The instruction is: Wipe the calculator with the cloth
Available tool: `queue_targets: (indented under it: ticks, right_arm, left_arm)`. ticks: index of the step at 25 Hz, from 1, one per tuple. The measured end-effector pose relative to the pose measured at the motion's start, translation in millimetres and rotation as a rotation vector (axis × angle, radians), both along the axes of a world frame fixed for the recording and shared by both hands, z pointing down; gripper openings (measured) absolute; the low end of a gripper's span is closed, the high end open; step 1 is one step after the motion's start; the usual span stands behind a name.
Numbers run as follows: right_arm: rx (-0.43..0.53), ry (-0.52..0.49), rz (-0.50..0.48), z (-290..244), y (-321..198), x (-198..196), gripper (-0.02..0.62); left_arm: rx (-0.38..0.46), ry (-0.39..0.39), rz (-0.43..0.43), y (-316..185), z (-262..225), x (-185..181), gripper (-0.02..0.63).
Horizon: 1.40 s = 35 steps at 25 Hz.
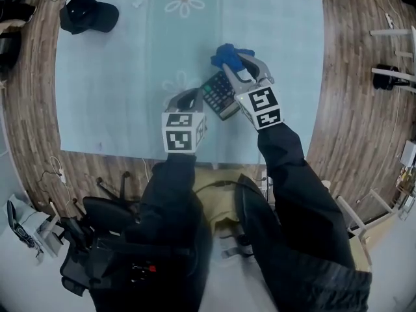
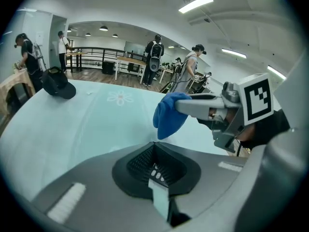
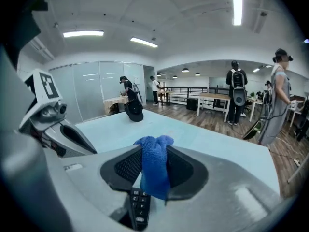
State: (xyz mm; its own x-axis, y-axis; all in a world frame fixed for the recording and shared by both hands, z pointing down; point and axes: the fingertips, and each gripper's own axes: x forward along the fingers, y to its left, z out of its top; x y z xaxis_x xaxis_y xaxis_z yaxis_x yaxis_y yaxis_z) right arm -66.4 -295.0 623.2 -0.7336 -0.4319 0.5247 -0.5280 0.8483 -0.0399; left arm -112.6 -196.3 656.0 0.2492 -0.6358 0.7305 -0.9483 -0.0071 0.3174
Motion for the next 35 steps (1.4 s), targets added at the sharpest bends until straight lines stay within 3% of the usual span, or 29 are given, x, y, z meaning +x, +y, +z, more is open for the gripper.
queue_targets:
  ticks: [5,8,18,28,35]
  right_arm:
    - [-0.162,0.112,-0.109,64.6,47.4,-4.3,0.129]
    - [-0.252,0.119,-0.163,79.0,79.0,1.1,0.127]
    - [-0.390,0.096,-0.347,79.9,150.0,10.3,0.127]
    - [-0.456,-0.006,-0.392,46.8,183.3,21.9,0.127]
    - [-0.409,-0.143,-0.323,-5.8,144.5,25.8,0.127]
  left_arm:
    - [-0.014,0.002,0.005,6.0,6.9,-2.1,0.003]
    - [-0.018,0.004,-0.002,9.1,9.1,-3.9,0.003]
    - [-0.014,0.004,-0.016,16.9,7.4,-5.9,0.003]
    - [0.005,0.002,-0.027,19.6,0.8,-8.1,0.003]
    - [0.007,0.003,-0.039,20.9,-0.2,-11.5,0.003]
